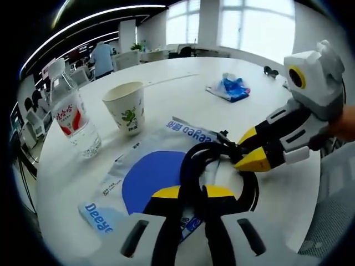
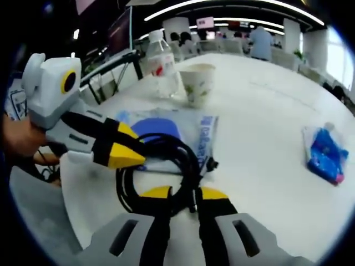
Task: Arrange the tabletop items into an orderly group along one side of the table until the central work area is clear of visible clutter.
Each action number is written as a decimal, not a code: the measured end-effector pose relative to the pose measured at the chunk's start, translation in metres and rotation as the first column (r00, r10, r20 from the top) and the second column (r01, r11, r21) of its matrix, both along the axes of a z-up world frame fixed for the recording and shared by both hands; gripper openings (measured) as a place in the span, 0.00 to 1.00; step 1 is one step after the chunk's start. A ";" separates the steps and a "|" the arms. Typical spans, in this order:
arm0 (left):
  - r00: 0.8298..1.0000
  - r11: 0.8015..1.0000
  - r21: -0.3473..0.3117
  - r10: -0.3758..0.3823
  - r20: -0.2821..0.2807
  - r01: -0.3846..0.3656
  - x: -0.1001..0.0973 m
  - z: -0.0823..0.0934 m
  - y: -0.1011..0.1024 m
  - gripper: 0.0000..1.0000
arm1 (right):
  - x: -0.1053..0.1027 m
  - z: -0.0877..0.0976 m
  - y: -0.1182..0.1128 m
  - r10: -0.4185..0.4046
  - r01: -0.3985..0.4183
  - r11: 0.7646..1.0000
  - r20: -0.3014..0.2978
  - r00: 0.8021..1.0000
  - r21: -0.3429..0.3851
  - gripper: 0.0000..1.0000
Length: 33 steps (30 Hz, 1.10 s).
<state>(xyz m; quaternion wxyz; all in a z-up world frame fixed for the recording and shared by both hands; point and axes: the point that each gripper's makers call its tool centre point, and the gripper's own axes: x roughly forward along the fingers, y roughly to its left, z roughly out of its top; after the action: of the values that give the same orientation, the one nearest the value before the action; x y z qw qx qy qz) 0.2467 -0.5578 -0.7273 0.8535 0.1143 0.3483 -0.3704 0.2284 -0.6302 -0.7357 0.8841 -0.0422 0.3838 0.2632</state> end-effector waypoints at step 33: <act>1.000 0.998 -0.054 0.016 -0.007 -0.016 -0.012 0.024 -0.027 0.06 | -0.014 0.021 -0.030 -0.044 0.044 0.999 0.007 0.999 0.028 0.08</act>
<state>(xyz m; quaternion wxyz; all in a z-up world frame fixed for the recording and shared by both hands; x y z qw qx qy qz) 0.2342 -0.5850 -0.7034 0.8579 0.0873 0.3421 -0.3733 0.2143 -0.6600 -0.7150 0.8916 -0.0226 0.3776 0.2490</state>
